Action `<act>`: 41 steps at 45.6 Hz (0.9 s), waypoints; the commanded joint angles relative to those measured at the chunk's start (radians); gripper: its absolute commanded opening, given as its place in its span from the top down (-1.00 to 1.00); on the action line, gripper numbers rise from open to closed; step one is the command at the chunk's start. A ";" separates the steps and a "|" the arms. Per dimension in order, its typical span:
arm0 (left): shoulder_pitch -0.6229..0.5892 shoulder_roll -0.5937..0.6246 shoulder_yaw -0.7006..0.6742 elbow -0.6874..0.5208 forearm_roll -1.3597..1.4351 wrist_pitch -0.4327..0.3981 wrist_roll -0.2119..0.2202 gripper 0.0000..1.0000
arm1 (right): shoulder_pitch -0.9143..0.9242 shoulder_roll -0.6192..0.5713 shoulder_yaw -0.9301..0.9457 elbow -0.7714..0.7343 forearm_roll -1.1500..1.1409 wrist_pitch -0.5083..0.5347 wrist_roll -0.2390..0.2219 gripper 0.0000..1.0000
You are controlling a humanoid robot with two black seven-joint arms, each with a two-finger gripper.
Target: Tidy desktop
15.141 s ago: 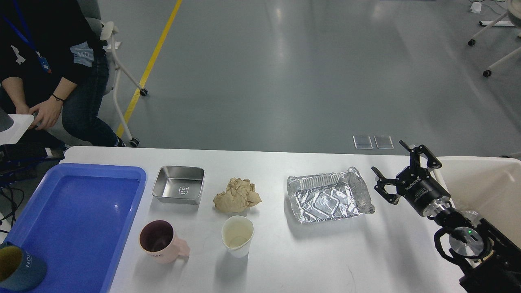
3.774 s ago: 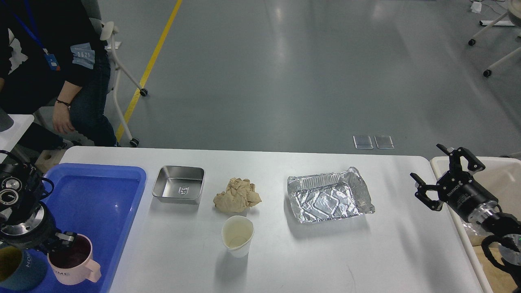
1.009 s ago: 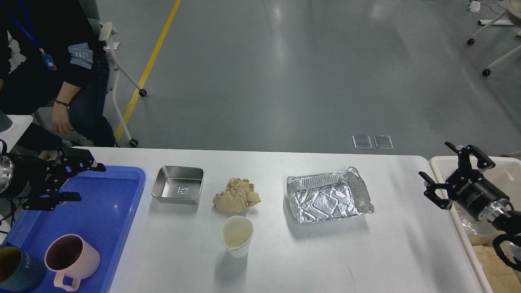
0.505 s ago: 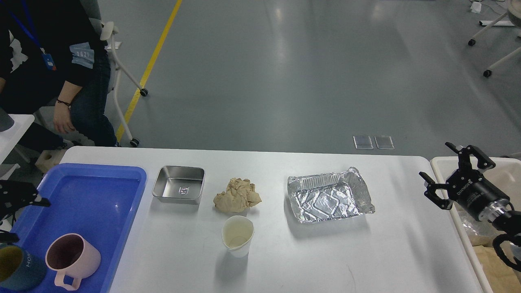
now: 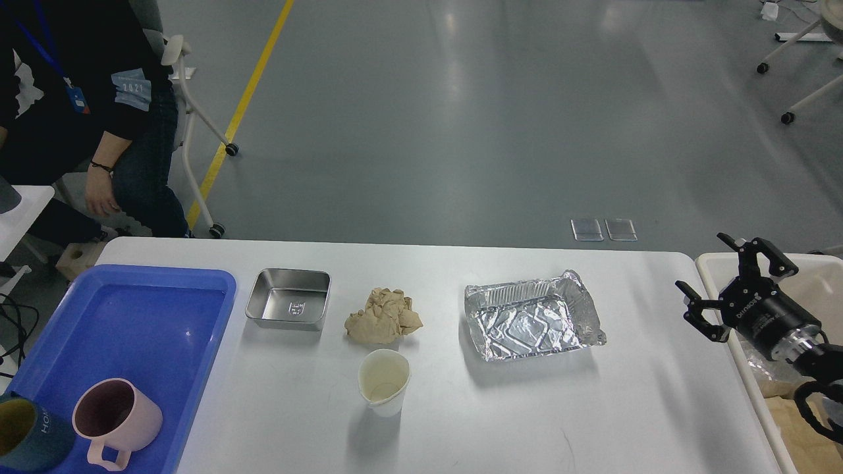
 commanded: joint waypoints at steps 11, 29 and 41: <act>-0.011 -0.017 -0.023 0.000 -0.010 0.247 -0.183 -0.94 | 0.002 0.000 -0.001 -0.001 -0.001 -0.003 0.000 -1.00; 0.000 -0.222 -0.073 -0.003 -0.005 0.554 -0.381 -0.94 | 0.000 0.005 -0.001 -0.001 -0.001 -0.005 0.000 -1.00; 0.036 -0.248 -0.078 -0.010 -0.007 0.554 -0.378 -0.94 | 0.000 0.005 -0.001 -0.001 -0.001 -0.005 0.000 -1.00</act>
